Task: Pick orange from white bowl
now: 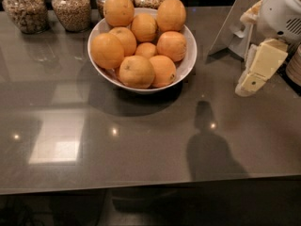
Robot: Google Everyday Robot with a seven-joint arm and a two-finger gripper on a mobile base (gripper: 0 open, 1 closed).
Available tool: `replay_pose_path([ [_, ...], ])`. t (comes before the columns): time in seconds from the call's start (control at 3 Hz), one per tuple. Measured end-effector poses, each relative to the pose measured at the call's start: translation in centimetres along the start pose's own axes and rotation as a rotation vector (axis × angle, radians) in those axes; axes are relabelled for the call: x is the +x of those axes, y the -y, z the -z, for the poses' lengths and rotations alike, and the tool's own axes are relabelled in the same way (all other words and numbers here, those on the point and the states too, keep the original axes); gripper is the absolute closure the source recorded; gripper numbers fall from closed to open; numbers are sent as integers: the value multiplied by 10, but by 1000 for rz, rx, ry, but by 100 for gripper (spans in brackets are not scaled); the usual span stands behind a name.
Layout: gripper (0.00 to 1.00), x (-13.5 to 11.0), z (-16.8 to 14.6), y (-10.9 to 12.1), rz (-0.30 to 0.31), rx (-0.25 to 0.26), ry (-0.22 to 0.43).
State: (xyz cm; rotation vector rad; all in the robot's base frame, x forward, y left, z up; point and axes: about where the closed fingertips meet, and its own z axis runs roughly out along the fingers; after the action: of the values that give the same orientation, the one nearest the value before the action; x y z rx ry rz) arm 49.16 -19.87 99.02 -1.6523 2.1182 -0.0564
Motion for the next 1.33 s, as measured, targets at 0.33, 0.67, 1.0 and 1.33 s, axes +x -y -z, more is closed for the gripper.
replay_pose_path([
  [0.33,0,-30,-11,33,-12,42,51],
  [0.67,0,-65,-23,57,-40,81,93],
  [1.0,0,-101,-36,76,-70,116,156],
  [1.33,0,-101,-36,76,-71,116,157],
])
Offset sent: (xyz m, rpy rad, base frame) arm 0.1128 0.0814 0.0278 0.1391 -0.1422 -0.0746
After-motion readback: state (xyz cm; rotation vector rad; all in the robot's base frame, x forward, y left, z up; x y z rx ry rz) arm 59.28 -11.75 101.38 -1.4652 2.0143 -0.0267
